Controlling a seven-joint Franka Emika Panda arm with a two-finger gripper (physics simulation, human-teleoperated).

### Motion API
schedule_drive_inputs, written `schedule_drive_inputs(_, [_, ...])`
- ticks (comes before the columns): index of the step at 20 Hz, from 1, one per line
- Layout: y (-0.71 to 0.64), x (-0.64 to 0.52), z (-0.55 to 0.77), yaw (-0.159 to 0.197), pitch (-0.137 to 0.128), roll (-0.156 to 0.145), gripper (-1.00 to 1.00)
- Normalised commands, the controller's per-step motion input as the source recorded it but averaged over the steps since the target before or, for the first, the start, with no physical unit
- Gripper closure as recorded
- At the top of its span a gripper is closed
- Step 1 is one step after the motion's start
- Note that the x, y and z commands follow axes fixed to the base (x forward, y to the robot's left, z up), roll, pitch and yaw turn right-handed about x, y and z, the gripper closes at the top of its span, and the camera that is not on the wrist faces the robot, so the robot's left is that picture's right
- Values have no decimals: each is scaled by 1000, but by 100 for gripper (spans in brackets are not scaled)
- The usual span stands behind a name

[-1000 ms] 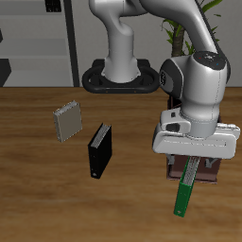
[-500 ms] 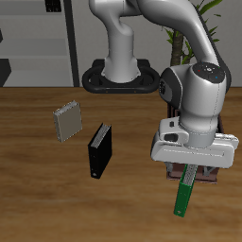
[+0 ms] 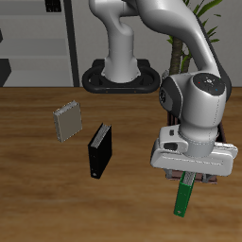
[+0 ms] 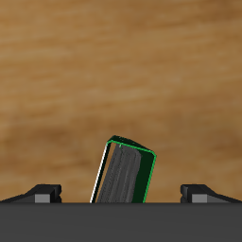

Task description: Place the red mug into the left desk caddy's right compartment and place the green book into the left desk caddy's back compartment

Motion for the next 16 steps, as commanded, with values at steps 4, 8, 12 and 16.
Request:
schedule_drive_inputs(4, [-47, 35, -114, -36, 25, -13, -100])
schedule_drive_inputs(8, [27, -6, -84, -29, 20, 2, 100])
schedule_drive_inputs(12, [45, 44, 13, -6, -2, 8, 100])
schedule_drive_inputs(16, [-71, 24, 0, -6, -1, -2, 100])
